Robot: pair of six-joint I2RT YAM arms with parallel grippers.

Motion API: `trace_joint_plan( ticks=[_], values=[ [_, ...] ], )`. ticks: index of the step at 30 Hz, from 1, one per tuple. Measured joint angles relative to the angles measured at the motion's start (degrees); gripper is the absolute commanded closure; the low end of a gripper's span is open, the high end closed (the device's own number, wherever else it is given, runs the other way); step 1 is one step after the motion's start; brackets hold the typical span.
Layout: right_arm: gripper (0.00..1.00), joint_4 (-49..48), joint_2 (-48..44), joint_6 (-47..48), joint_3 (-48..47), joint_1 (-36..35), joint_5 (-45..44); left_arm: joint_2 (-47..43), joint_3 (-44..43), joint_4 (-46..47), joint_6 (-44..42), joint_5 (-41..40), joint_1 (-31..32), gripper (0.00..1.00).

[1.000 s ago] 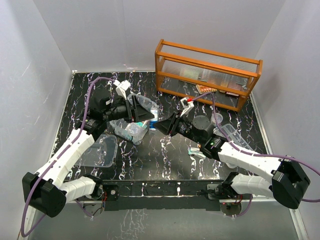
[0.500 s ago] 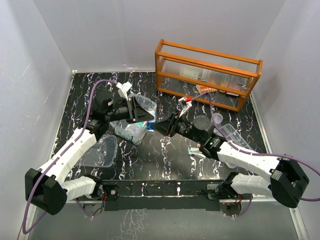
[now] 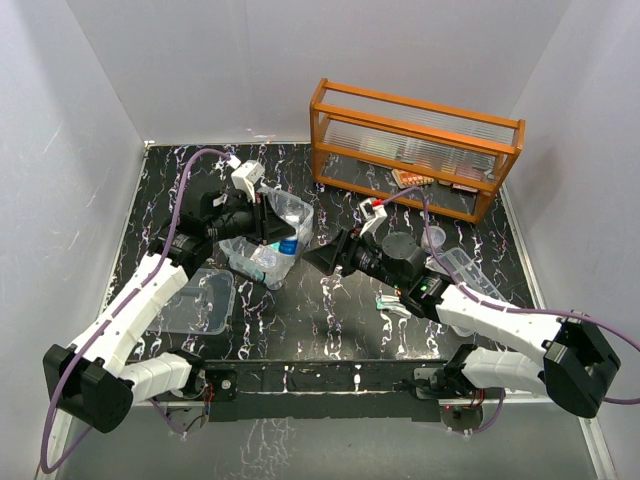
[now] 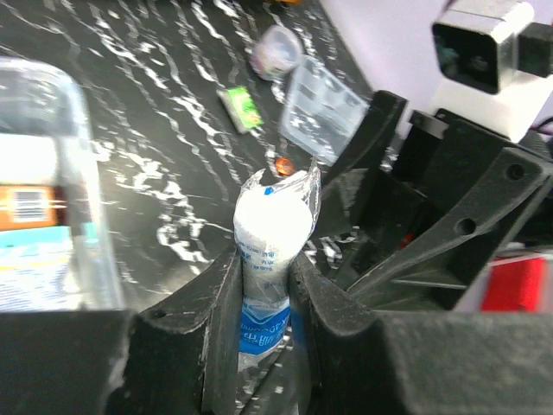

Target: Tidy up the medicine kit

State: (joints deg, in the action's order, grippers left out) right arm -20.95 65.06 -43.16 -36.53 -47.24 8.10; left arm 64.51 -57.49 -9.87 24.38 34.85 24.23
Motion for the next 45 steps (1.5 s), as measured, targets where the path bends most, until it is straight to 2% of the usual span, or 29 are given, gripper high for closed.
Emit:
trace_joint_plan(
  ticks=[6,14,23,30,40,45],
  values=[
    [0.39,4.2,-4.1,0.0,1.6,0.0,-5.3,1.3,-6.8,-9.1,-15.8,-11.8,0.0,0.85],
    [0.39,7.4,-4.5,0.0,2.7,0.0,-7.9,11.6,-10.2,-15.2,-27.2,-28.0,0.0,0.87],
    [0.39,7.8,-4.6,-0.3,3.4,0.0,-8.4,22.3,-14.9,-17.5,-31.0,-35.5,0.0,0.88],
    [0.39,7.9,-4.6,-0.4,3.5,0.0,-8.4,28.0,-15.6,-17.2,-31.2,-36.7,0.0,0.88],
    [0.39,8.0,-4.6,-0.4,4.5,0.0,-8.6,32.0,-14.9,-17.7,-31.2,-43.5,0.0,0.86],
    [0.40,8.5,-4.6,-0.4,4.6,0.0,-8.8,32.0,-13.1,-18.0,-31.2,-45.6,0.0,0.78]
  ],
)
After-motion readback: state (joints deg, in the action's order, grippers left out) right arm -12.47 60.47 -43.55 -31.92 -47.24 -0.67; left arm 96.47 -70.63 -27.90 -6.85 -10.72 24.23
